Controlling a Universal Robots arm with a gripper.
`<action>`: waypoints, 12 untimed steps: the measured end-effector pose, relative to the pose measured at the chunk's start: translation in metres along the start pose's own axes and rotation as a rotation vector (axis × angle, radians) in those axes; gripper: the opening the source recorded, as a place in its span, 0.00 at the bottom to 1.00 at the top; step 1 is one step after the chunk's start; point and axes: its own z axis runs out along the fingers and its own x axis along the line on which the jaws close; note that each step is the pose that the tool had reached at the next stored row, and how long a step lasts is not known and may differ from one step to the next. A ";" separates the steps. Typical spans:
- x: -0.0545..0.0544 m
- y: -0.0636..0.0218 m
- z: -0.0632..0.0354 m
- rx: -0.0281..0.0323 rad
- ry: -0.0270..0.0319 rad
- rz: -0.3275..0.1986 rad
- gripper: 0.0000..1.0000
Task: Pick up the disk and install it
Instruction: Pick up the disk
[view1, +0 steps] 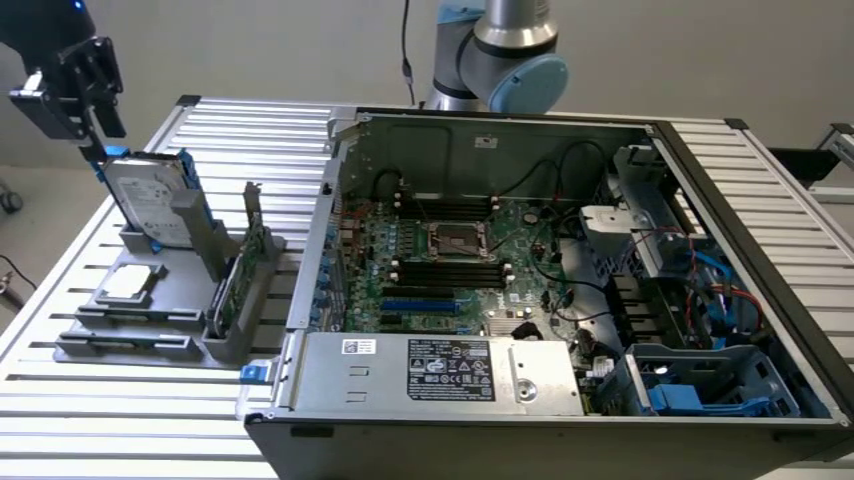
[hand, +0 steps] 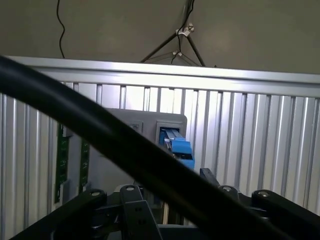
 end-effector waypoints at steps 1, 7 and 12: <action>0.000 -0.0001 0.0017 0.0001 0.0001 0.000 0.54; 0.000 -0.0006 0.0118 0.0011 0.0001 0.000 0.54; 0.000 -0.0009 0.0189 0.0011 -0.0001 0.003 0.54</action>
